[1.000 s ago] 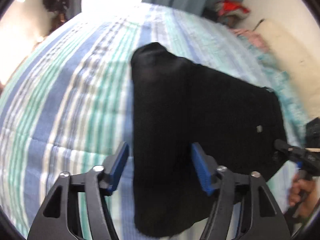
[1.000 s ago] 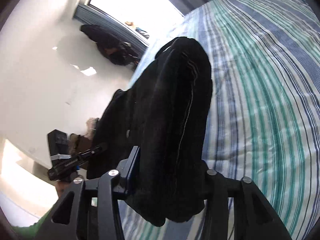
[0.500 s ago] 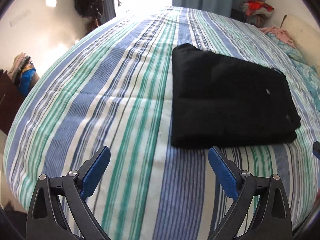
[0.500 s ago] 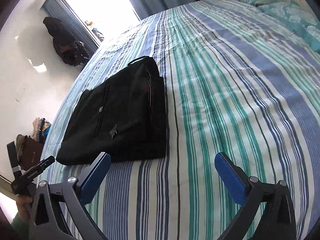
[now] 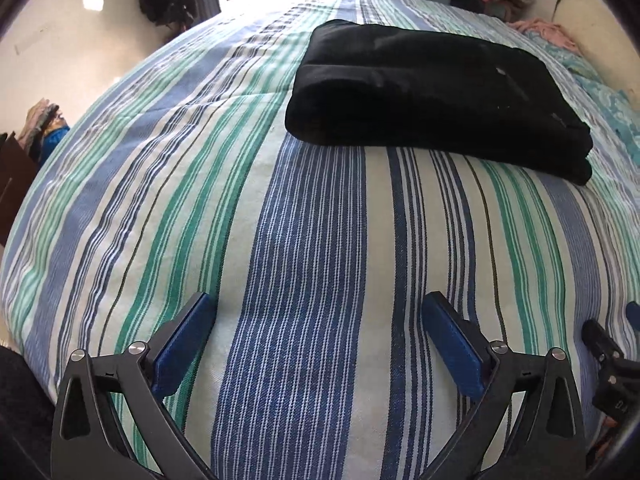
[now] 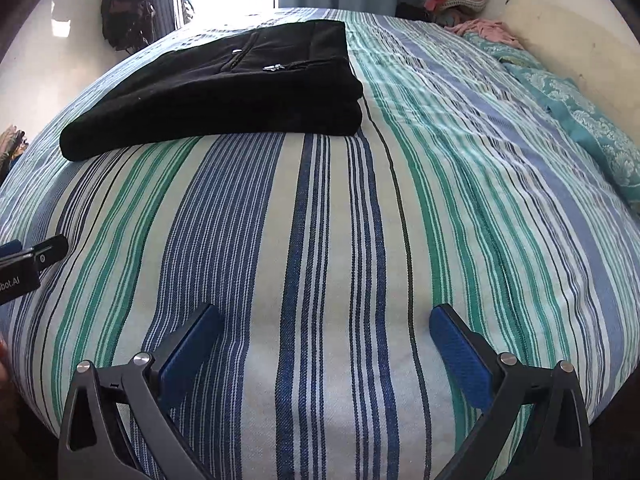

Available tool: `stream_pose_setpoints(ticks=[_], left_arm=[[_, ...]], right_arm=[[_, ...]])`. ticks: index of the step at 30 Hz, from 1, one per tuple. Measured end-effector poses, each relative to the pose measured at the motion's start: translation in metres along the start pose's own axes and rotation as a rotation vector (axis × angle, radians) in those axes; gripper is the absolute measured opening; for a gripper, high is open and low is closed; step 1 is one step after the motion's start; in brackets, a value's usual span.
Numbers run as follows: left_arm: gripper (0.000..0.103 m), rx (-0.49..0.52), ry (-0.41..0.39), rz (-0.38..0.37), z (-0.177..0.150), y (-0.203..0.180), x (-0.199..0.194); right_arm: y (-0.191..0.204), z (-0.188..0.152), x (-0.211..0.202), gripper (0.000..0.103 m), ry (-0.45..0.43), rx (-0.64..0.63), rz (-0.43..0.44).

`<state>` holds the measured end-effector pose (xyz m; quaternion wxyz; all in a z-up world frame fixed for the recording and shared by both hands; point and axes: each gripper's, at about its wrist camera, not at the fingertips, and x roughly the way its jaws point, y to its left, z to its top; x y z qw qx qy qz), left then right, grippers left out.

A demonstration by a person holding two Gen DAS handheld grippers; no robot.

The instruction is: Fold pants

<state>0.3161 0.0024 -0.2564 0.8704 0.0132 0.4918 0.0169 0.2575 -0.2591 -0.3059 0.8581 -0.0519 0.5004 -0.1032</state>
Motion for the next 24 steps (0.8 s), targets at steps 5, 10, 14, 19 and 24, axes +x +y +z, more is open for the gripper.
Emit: stream_pose_setpoints(ticks=[5, 10, 14, 19, 24], left_arm=[[0.102, 0.007, -0.013, 0.007, -0.004, -0.002, -0.001], [0.102, 0.018, -0.015, 0.01, -0.005, -0.004, -0.002], [0.102, 0.025, -0.028, 0.018, -0.008, -0.007, -0.003], [0.102, 0.028, -0.027, 0.021, -0.008, -0.007, -0.002], [0.102, 0.027, -0.019, 0.022, -0.006, -0.007, -0.002]], right_arm=[[0.004, -0.004, 0.004, 0.103, 0.006, -0.011, -0.019], [0.008, -0.01, 0.0, 0.103, -0.017, -0.016, -0.033], [0.01, -0.011, -0.001, 0.103, -0.027, -0.022, -0.038], [0.009, -0.011, 0.0, 0.103, -0.025, -0.023, -0.032], [0.01, -0.01, 0.0, 0.103, -0.014, -0.025, -0.031]])
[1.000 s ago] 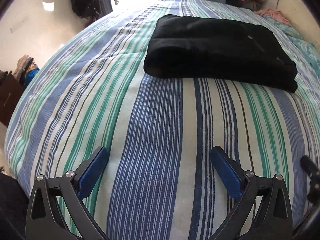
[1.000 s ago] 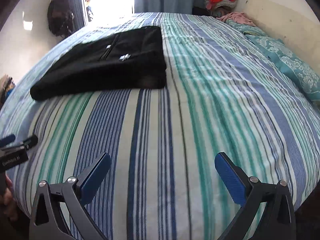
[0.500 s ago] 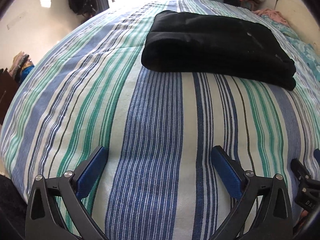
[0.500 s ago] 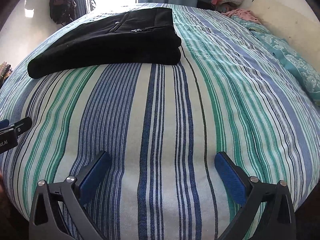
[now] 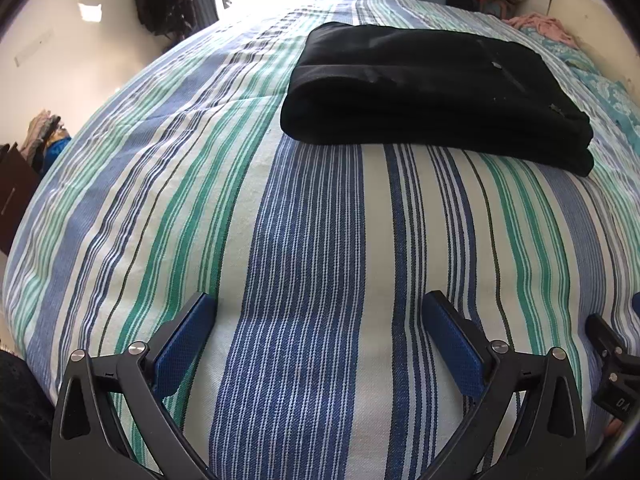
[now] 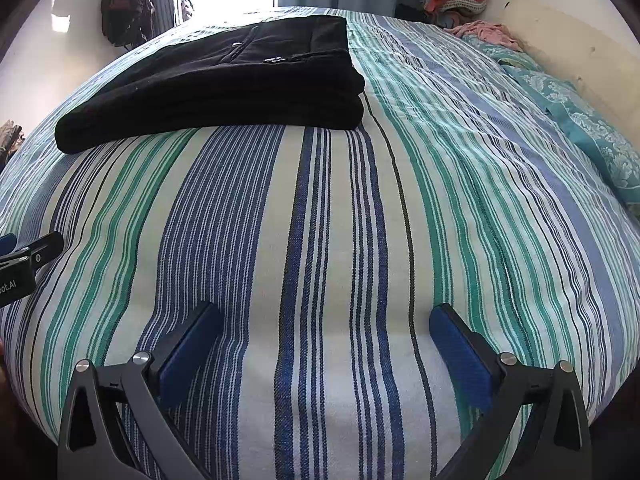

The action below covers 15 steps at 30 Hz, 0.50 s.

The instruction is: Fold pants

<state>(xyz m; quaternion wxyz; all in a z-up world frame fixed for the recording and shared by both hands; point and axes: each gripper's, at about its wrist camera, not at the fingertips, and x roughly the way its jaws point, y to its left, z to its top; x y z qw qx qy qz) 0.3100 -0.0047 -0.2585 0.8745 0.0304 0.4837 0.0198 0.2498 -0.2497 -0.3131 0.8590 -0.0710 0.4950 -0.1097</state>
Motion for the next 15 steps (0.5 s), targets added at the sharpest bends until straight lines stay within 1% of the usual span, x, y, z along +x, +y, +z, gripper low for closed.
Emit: stream_pose_setpoints(ticks=[3, 5, 7, 9, 12, 15], left_arm=[[0.103, -0.016, 0.025, -0.024, 0.004, 0.005, -0.003], [0.102, -0.044, 0.054, -0.043, 0.006, 0.012, -0.012], [0.102, -0.08, 0.043, -0.075, 0.004, 0.021, -0.031], [0.102, -0.102, 0.0, -0.093, 0.002, 0.029, -0.054], [0.102, -0.094, -0.071, -0.097, 0.007, 0.034, -0.094], [0.102, -0.069, -0.129, -0.085, 0.013, 0.034, -0.133]], right_arm=[[-0.003, 0.005, 0.001, 0.103, 0.035, 0.009, 0.016], [-0.007, 0.011, 0.0, 0.103, 0.083, 0.025, 0.037], [-0.013, 0.017, -0.009, 0.103, 0.115, 0.059, 0.036], [-0.02, 0.018, -0.031, 0.103, 0.066, 0.121, 0.001], [-0.023, 0.017, -0.074, 0.103, -0.031, 0.178, 0.02], [-0.018, 0.023, -0.123, 0.103, -0.127, 0.186, 0.03]])
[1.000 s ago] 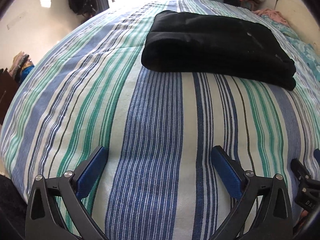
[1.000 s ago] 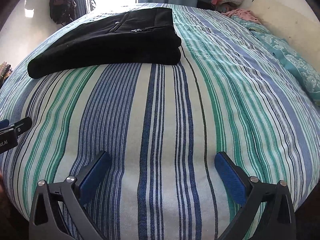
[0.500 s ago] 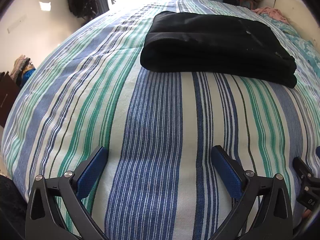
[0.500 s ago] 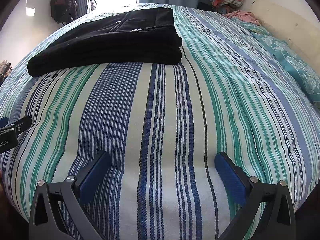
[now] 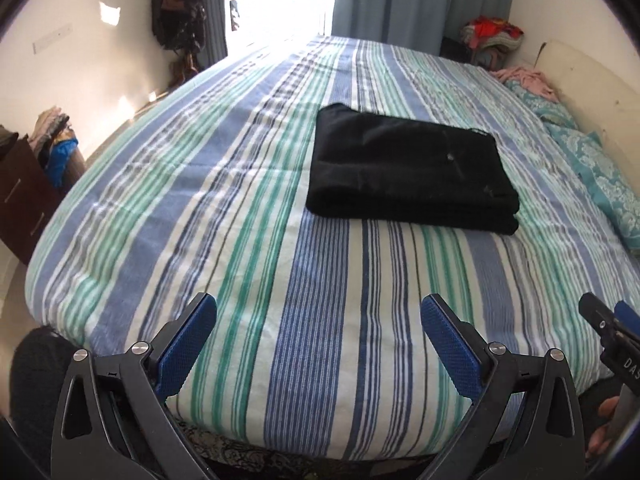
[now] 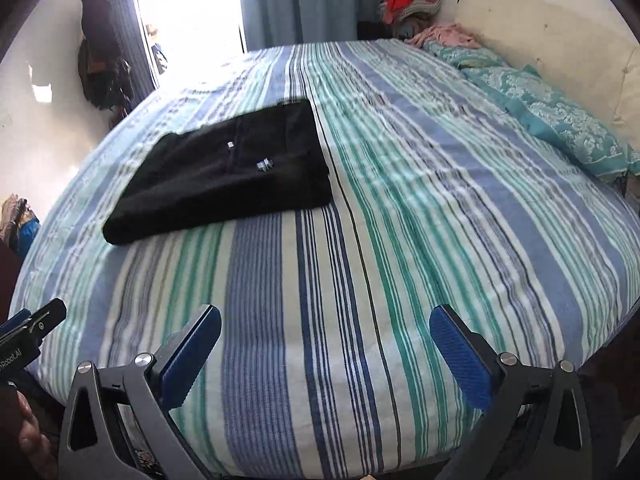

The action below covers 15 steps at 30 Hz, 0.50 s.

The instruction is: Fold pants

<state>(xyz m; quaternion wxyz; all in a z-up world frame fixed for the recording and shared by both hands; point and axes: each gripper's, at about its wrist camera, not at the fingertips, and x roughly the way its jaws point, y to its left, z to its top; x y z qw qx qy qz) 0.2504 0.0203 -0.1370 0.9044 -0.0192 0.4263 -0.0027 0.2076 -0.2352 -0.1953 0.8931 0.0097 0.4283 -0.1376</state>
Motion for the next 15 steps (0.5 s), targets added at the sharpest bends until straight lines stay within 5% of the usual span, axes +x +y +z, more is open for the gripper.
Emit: stream_pose_setpoints(ticks=[6, 11, 15], left_arm=[[0.102, 0.072, -0.067, 0.006, 0.012, -0.008, -0.058], [0.102, 0.04, -0.005, -0.057, 0.016, -0.002, -0.078], [0.102, 0.131, -0.082, 0.095, 0.015, -0.013, -0.091]], right_arm=[[0.023, 0.018, -0.079, 0.103, -0.108, -0.06, 0.006], [0.029, 0.019, -0.111, 0.103, -0.138, -0.072, 0.038], [0.036, 0.013, -0.124, 0.103, -0.167, -0.12, 0.015]])
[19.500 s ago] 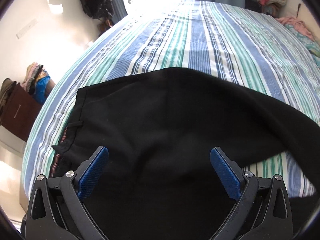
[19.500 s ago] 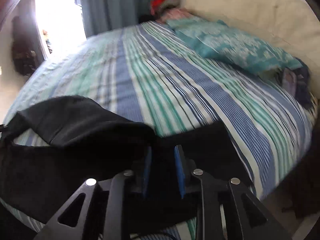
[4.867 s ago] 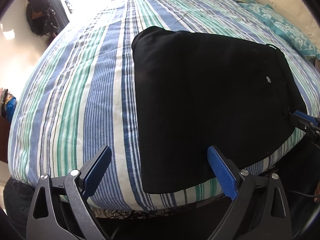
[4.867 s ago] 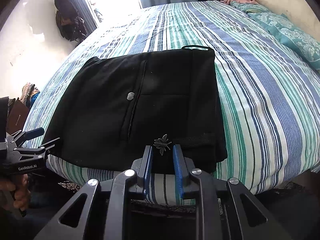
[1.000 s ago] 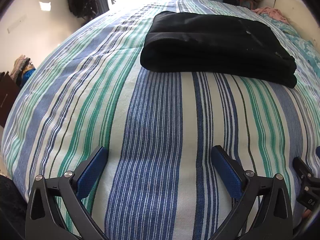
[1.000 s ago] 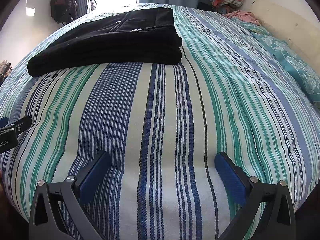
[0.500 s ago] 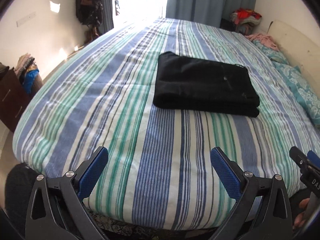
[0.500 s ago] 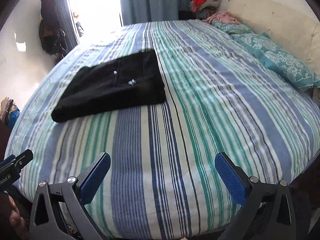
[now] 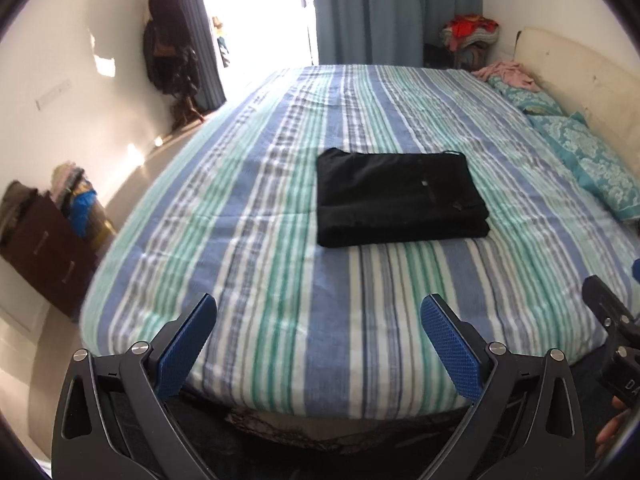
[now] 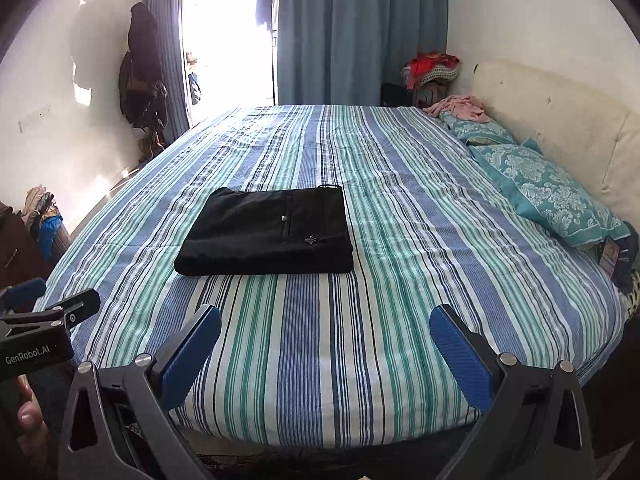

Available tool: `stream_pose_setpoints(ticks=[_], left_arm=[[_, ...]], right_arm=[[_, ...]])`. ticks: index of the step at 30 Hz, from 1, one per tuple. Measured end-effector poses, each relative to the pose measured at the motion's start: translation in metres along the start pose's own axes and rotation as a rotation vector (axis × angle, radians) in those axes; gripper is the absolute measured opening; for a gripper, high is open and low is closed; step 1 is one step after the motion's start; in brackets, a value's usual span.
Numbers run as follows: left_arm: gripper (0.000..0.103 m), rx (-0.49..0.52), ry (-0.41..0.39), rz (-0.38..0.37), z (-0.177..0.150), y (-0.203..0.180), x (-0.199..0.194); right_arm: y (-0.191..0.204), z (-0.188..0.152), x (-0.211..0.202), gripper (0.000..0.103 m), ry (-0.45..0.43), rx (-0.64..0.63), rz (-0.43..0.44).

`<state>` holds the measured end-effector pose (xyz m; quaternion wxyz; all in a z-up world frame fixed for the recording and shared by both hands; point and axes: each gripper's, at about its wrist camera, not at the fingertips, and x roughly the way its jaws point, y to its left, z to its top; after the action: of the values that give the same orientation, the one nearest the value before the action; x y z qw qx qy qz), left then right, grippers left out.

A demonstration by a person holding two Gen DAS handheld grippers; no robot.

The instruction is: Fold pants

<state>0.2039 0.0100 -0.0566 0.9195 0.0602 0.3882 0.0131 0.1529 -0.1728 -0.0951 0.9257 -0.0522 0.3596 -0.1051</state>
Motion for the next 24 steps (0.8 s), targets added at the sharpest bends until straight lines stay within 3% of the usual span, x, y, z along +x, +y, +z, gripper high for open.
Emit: stream_pose_setpoints(ticks=[5, 9, 12, 19, 24], left_arm=[[0.102, -0.064, -0.011, -0.022, 0.0, 0.006, -0.009], [0.102, -0.079, 0.002, 0.031, -0.002, 0.004, -0.013], [0.102, -0.077, 0.057, -0.012, 0.0, 0.004, -0.01], [0.102, -0.08, 0.07, -0.072, 0.0, 0.01, -0.016], [0.102, -0.036, 0.064, -0.054, -0.002, 0.006, -0.022]], right_arm=[[-0.002, -0.005, 0.0, 0.103, 0.006, -0.004, -0.005], [-0.002, -0.005, -0.005, 0.103, 0.005, -0.003, -0.002], [-0.002, -0.004, -0.011, 0.103, -0.001, -0.004, 0.004], [0.0, 0.004, -0.022, 0.103, -0.01, -0.004, 0.006], [0.003, 0.008, -0.026, 0.103, -0.001, 0.002, 0.026]])
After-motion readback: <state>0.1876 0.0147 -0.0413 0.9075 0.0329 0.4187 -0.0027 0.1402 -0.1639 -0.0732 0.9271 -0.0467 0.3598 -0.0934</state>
